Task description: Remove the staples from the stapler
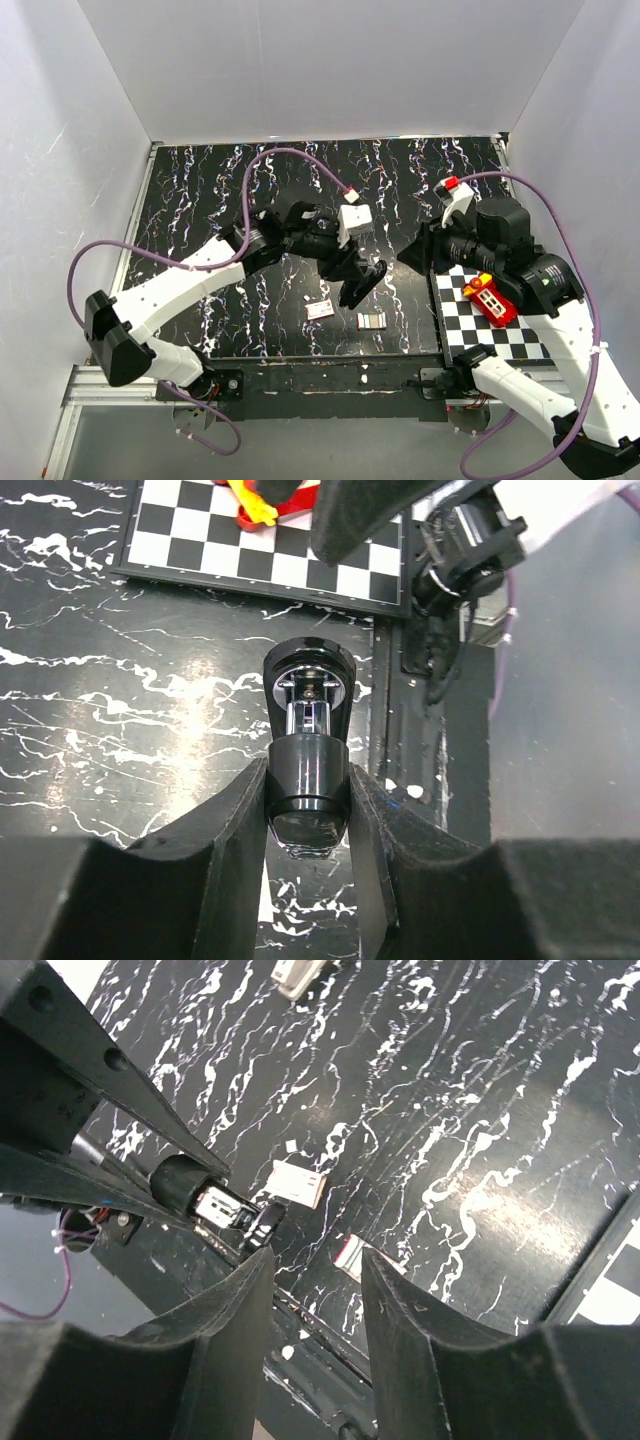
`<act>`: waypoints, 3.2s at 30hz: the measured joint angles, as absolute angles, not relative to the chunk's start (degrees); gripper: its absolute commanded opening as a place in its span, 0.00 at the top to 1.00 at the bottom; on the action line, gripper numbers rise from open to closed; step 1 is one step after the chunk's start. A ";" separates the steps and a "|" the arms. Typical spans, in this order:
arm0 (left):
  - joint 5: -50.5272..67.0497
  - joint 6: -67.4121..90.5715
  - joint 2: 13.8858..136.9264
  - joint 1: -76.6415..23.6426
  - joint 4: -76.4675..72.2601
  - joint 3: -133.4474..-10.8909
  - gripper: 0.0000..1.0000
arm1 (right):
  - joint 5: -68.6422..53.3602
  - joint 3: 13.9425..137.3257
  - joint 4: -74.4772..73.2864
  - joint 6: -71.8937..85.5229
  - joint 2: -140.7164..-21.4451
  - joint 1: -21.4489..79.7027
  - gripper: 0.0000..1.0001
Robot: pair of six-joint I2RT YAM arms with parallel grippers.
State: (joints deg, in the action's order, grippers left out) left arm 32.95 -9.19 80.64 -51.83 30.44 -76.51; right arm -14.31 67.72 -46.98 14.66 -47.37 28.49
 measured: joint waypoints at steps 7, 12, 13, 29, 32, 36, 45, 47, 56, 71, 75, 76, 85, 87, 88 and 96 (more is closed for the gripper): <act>40.95 -8.93 72.55 -48.99 30.83 -72.53 1.00 | -21.78 70.61 -46.61 11.07 -51.55 30.50 0.46; 47.55 -8.91 69.97 -46.59 30.87 -70.76 1.00 | -25.74 73.95 -46.52 8.47 -55.20 34.44 0.46; 48.75 -8.93 69.95 -46.28 30.94 -70.57 1.00 | -26.22 74.81 -46.46 7.90 -55.79 35.33 0.46; 59.05 -7.75 70.08 -43.97 28.47 -65.08 1.00 | -28.42 79.75 -46.65 2.48 -62.63 44.91 0.47; 59.44 -7.44 70.08 -43.97 28.01 -64.95 1.00 | -28.45 79.75 -46.68 1.96 -63.31 45.98 0.48; 59.64 -7.22 70.08 -43.97 27.75 -64.95 1.00 | -28.64 79.72 -46.74 1.28 -63.51 47.09 0.48; 60.05 -6.76 70.08 -43.57 26.98 -64.93 1.00 | -29.32 77.34 -47.05 0.84 -63.53 48.75 0.48; 60.27 -6.61 70.08 -43.51 26.65 -64.90 1.00 | -29.56 77.01 -47.11 0.32 -63.68 49.04 0.49; 60.58 -6.35 70.08 -43.22 26.46 -64.29 1.00 | -30.24 76.99 -47.07 -0.49 -64.90 50.50 0.56; 60.60 -5.72 69.30 -43.05 25.04 -62.72 1.00 | -30.24 76.82 -47.62 -2.22 -66.48 52.38 0.99; 59.53 -3.92 67.24 -43.00 22.41 -60.18 1.00 | -30.24 73.93 -44.77 -1.98 -64.86 52.90 0.99; 59.27 -3.46 66.61 -42.89 21.54 -59.48 1.00 | -30.26 72.75 -43.48 -1.76 -64.03 52.93 0.99; 58.72 -1.34 64.10 -42.87 17.26 -57.60 1.00 | -29.78 62.24 -31.53 2.20 -54.96 53.01 0.99; 58.74 -1.04 63.18 -41.91 17.78 -57.36 1.00 | -29.69 59.81 -33.54 3.03 -52.21 52.80 0.99; 58.89 -0.84 62.67 -41.43 17.96 -57.34 1.00 | -29.65 58.87 -34.39 3.22 -51.16 52.73 0.99; 58.98 -0.23 61.21 -40.93 17.91 -57.34 1.00 | -30.26 55.92 -37.08 4.86 -48.84 52.90 0.99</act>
State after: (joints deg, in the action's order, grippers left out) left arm 58.98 -0.23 61.21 -40.93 17.91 -57.34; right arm -30.26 55.92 -37.08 4.86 -48.84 52.90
